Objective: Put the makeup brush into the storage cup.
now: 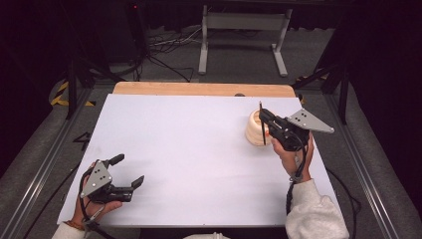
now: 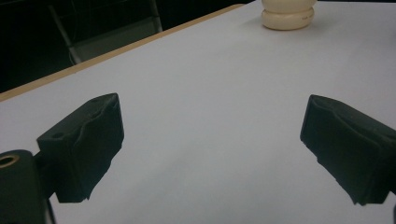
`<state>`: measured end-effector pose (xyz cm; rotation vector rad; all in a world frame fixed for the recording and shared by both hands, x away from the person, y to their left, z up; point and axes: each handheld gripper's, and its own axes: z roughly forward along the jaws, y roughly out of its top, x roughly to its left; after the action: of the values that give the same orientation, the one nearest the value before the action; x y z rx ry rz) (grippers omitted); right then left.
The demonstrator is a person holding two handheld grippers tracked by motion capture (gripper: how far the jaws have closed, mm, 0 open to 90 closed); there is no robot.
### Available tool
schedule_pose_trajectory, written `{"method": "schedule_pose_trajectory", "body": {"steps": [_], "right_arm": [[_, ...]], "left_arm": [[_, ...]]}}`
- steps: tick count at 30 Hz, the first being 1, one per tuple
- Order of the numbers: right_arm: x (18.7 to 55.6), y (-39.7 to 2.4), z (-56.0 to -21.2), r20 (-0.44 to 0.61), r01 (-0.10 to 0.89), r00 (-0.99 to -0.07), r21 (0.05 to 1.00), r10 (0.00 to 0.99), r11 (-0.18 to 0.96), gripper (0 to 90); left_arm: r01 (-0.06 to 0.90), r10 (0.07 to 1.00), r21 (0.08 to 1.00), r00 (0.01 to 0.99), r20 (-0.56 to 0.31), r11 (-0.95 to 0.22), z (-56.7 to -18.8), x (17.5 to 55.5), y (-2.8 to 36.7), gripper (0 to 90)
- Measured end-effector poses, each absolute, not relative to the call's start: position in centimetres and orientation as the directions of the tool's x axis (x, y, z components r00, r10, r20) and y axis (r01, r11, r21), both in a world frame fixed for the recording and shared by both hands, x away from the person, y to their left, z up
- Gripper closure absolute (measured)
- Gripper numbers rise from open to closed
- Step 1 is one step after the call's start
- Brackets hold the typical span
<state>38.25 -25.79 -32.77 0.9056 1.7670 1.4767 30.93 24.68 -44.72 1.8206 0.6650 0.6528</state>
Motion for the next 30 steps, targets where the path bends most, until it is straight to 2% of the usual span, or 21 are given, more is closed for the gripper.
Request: {"method": "schedule_pose_trajectory", "body": {"steps": [30], "right_arm": [[40.8, -26.9, -31.0, -0.049, -0.031, -0.508, 0.999, 0.860, 0.039, 84.0]], "left_arm": [[0.085, 0.686, 0.965, 0.719, 0.113, -0.248, -44.4, 30.3, 25.1, 5.8]]}}
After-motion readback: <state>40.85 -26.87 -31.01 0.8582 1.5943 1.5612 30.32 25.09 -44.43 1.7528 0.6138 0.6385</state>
